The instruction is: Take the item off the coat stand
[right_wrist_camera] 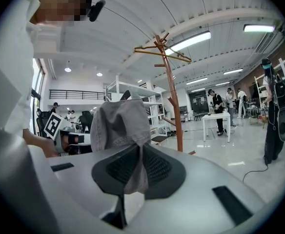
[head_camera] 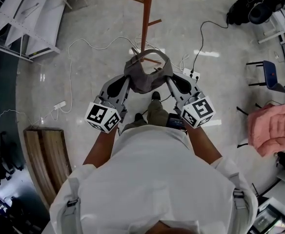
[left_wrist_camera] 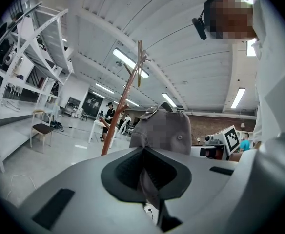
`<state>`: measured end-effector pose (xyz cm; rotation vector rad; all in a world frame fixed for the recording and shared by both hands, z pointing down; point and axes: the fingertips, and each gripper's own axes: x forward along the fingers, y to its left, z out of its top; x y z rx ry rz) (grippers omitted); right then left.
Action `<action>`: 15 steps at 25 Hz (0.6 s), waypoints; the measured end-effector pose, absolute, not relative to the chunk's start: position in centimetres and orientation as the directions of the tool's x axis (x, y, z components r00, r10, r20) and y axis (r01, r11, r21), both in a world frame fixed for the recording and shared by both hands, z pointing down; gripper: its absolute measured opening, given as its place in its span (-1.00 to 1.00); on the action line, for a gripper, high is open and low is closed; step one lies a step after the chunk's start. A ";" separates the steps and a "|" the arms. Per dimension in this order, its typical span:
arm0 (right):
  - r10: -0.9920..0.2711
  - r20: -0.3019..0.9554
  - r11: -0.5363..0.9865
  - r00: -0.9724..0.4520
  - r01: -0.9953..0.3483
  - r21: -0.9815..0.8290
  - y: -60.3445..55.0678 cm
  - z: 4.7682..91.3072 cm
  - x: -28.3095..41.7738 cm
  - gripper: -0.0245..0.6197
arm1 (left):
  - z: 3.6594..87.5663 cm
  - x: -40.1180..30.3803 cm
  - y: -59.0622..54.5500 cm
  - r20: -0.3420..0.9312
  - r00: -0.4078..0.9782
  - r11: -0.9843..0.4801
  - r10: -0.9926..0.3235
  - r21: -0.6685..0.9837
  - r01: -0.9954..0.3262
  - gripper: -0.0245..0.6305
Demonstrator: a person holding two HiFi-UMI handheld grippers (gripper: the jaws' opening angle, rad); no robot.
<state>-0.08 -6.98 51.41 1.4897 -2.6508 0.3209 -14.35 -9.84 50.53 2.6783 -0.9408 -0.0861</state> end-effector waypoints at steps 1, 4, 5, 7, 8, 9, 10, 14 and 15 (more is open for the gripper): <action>-0.838 0.174 0.499 -0.518 -0.855 -0.142 -6.6 51.4 -0.1 -0.78 | 50.5 -14.4 -9.4 0.042 0.789 -0.745 -0.613 0.302 -0.594 -0.87; -0.845 0.171 0.486 -0.507 -0.861 -0.150 -5.6 51.4 -0.2 -0.78 | 50.5 -14.4 -8.5 0.044 0.799 -0.754 -0.600 0.303 -0.583 -0.86; -0.846 0.171 0.483 -0.505 -0.862 -0.152 -5.2 51.4 -0.3 -0.78 | 50.4 -14.4 -8.1 0.043 0.800 -0.755 -0.599 0.302 -0.582 -0.87; -0.849 0.170 0.478 -0.500 -0.865 -0.153 -4.5 51.4 -0.5 -0.78 | 50.3 -14.6 -7.5 0.038 0.800 -0.757 -0.598 0.301 -0.580 -0.87; -0.852 0.168 0.476 -0.497 -0.866 -0.151 -4.1 51.3 -0.6 -0.79 | 50.2 -14.6 -7.3 0.035 0.801 -0.758 -0.598 0.300 -0.579 -0.87; -0.854 0.165 0.474 -0.494 -0.868 -0.148 -3.8 51.2 -0.6 -0.79 | 50.1 -14.6 -7.1 0.033 0.803 -0.760 -0.596 0.299 -0.577 -0.87; -0.856 0.162 0.472 -0.491 -0.870 -0.143 -3.5 51.2 -0.5 -0.80 | 50.1 -14.5 -7.0 0.031 0.806 -0.764 -0.591 0.299 -0.572 -0.87; -0.859 0.159 0.470 -0.487 -0.873 -0.133 -2.8 51.1 0.0 -0.81 | 50.1 -13.7 -6.5 0.033 0.826 -0.782 -0.562 0.304 -0.544 -0.87; -0.860 0.159 0.467 -0.485 -0.874 -0.136 -2.7 51.1 0.2 -0.81 | 50.0 -13.5 -6.3 0.031 0.832 -0.786 -0.554 0.308 -0.536 -0.87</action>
